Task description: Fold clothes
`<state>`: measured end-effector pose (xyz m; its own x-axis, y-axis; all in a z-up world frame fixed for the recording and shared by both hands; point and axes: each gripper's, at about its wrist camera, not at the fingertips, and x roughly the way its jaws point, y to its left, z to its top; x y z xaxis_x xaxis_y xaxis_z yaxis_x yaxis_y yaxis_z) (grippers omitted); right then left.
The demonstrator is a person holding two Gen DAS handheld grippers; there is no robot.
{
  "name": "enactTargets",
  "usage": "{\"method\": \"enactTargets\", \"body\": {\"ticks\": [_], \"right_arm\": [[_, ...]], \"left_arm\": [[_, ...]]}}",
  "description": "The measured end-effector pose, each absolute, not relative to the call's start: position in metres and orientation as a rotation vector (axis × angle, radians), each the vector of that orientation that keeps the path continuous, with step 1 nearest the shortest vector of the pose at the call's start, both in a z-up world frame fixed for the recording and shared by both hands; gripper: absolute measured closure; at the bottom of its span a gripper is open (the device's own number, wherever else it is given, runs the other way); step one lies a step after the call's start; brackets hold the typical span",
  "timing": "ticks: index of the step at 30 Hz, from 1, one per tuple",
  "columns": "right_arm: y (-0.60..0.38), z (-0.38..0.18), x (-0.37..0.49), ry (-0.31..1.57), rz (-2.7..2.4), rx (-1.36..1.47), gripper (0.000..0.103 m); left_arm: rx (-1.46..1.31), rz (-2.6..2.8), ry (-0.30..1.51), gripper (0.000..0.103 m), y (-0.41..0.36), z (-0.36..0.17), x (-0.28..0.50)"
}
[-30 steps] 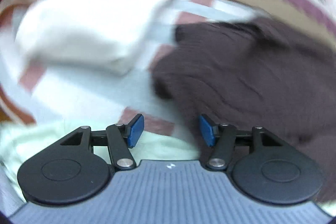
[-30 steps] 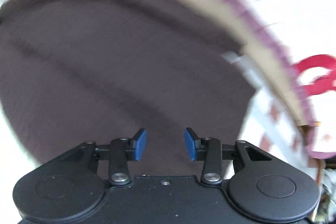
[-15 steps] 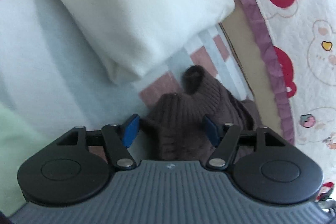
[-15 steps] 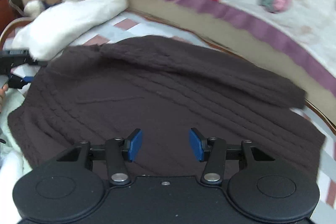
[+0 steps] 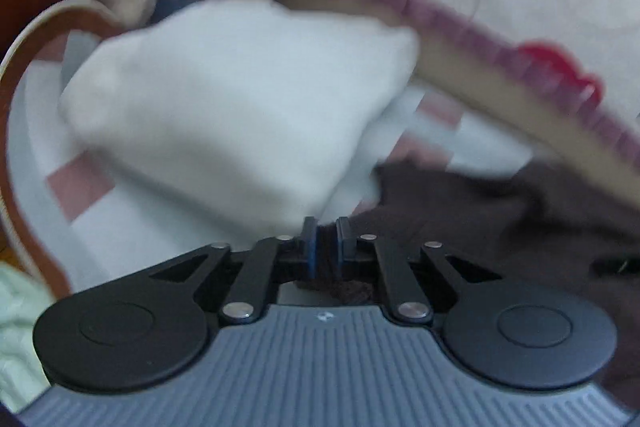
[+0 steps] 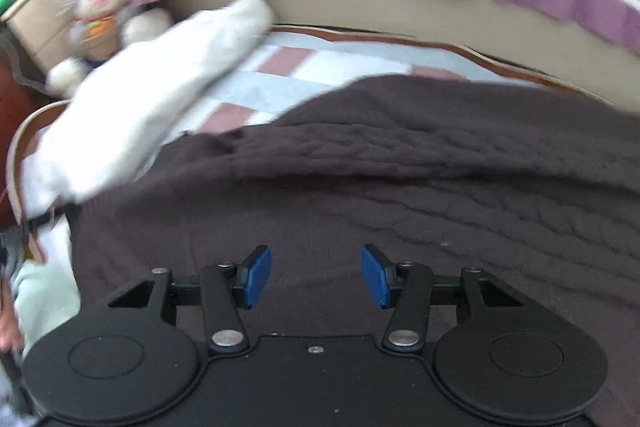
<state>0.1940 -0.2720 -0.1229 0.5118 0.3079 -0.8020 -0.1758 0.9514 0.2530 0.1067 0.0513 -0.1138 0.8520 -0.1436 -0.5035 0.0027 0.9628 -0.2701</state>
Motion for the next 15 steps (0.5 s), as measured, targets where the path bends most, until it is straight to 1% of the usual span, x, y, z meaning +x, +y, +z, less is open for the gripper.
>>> {"method": "enactTargets", "body": {"ticks": [2, 7, 8, 9, 10, 12, 15], "right_arm": [[-0.276, -0.126, 0.195, 0.983, 0.268, 0.116, 0.047], [-0.29, -0.136, 0.197, 0.963, 0.211, 0.045, 0.047], [-0.294, -0.139, 0.198, 0.967, 0.197, 0.054, 0.047], [-0.299, -0.141, 0.198, 0.97, 0.188, 0.067, 0.047], [-0.305, -0.143, 0.197, 0.971, 0.179, 0.08, 0.047], [-0.315, -0.147, 0.191, 0.966, 0.165, 0.089, 0.047], [-0.332, -0.152, 0.179, 0.956, 0.141, 0.085, 0.047]], "left_arm": [[-0.226, -0.079, 0.573, 0.091, 0.047, -0.116, 0.106], [-0.128, -0.087, 0.632, 0.09, 0.036, -0.121, 0.104], [-0.111, -0.117, 0.62, 0.09, 0.027, -0.117, 0.105], [-0.094, -0.148, 0.607, 0.088, 0.019, -0.114, 0.106], [-0.079, -0.177, 0.595, 0.08, 0.011, -0.111, 0.107], [-0.061, -0.226, 0.589, 0.067, -0.007, -0.11, 0.111], [0.006, -0.318, 0.592, 0.067, -0.038, -0.113, 0.115]]}}
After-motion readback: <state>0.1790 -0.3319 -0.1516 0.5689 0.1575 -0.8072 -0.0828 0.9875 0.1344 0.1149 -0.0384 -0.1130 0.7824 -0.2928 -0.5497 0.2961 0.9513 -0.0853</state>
